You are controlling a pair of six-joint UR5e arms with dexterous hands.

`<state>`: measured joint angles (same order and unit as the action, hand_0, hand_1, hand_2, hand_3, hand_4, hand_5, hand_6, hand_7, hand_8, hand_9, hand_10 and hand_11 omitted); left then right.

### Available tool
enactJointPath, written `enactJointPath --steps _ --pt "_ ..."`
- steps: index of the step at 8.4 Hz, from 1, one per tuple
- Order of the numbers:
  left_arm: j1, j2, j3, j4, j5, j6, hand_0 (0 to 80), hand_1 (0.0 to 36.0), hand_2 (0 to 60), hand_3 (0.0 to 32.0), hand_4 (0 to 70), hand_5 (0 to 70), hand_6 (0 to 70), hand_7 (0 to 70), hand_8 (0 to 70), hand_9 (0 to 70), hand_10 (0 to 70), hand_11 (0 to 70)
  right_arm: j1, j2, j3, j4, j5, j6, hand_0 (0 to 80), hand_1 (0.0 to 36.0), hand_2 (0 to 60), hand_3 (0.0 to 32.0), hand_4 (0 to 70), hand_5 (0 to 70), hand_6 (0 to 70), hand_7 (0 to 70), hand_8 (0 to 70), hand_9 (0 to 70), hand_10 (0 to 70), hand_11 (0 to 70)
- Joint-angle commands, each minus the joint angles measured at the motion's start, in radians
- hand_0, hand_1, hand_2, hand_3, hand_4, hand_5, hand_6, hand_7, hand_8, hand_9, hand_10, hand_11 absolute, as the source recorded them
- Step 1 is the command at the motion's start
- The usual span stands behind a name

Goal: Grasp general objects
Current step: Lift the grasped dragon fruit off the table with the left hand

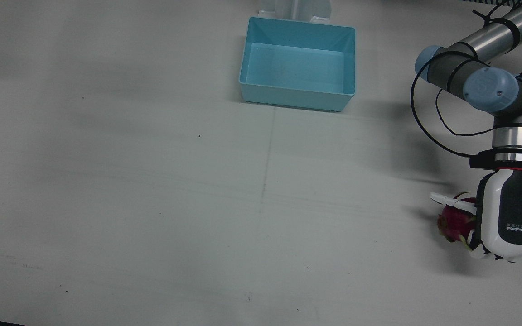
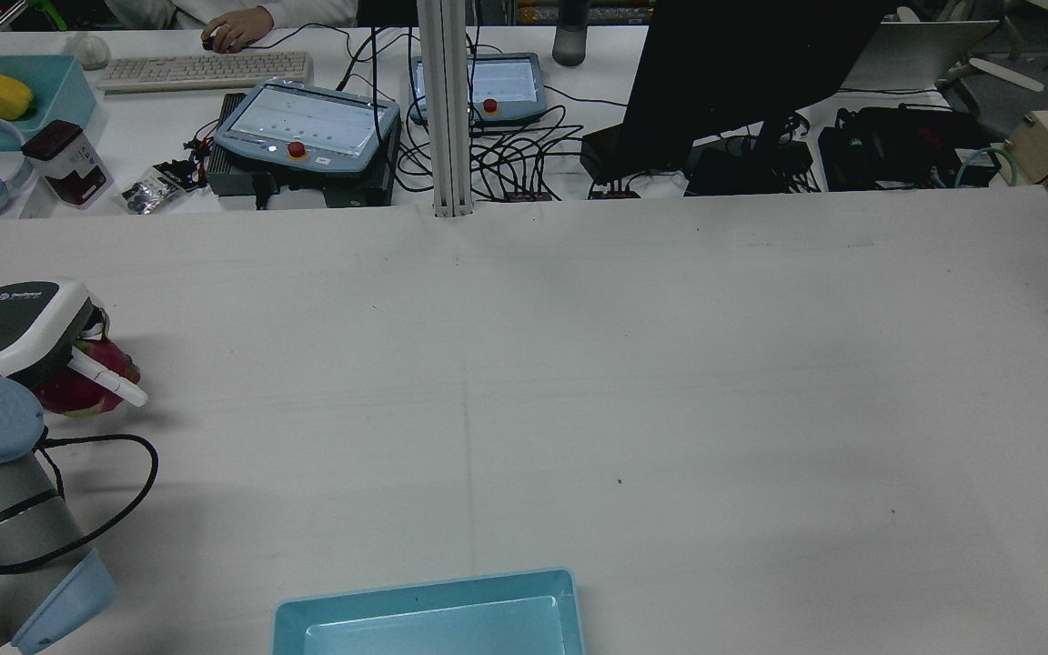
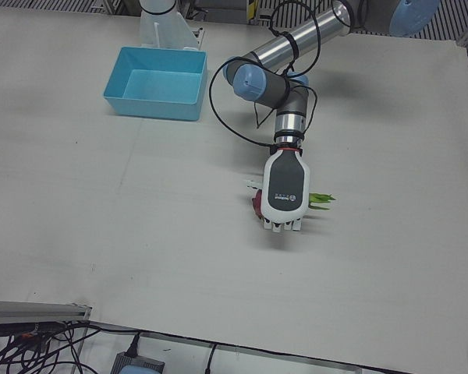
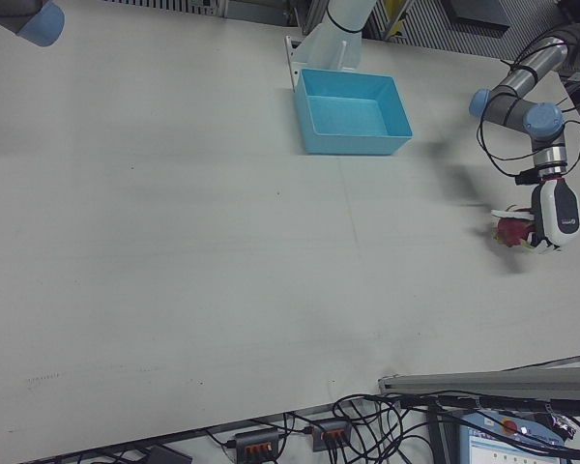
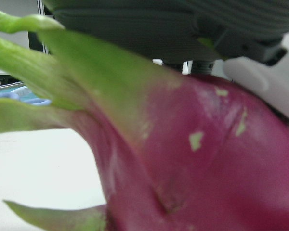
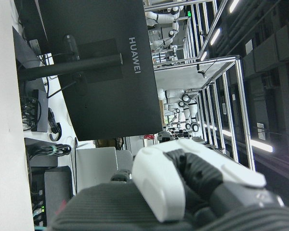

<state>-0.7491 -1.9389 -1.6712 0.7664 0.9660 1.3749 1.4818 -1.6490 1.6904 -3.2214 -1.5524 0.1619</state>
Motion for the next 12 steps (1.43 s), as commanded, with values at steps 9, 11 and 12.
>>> enactJointPath --steps 9,11,12 --pt "-0.361 -0.006 -0.522 0.010 0.560 -0.080 0.0 20.8 60.0 0.0 41.3 70.0 64.6 70.0 68.9 70.0 70.0 70.0 0.000 0.000 0.000 0.000 0.000 -0.001 0.0 0.0 0.0 0.0 0.0 0.0 0.0 0.0 0.0 0.0 0.0 0.0" --pt "-0.381 -0.014 -0.554 -0.024 0.835 -0.101 0.0 20.3 60.0 0.0 44.7 70.0 66.9 70.0 69.8 70.0 70.0 70.0 0.000 0.000 -0.001 0.000 0.000 0.001 0.0 0.0 0.0 0.0 0.0 0.0 0.0 0.0 0.0 0.0 0.0 0.0" --pt "-0.381 -0.008 -0.576 -0.026 0.923 -0.112 0.0 19.9 60.0 0.0 47.0 70.0 68.7 70.0 70.0 70.0 70.0 70.0 0.000 -0.002 -0.002 0.000 0.000 0.001 0.0 0.0 0.0 0.0 0.0 0.0 0.0 0.0 0.0 0.0 0.0 0.0"
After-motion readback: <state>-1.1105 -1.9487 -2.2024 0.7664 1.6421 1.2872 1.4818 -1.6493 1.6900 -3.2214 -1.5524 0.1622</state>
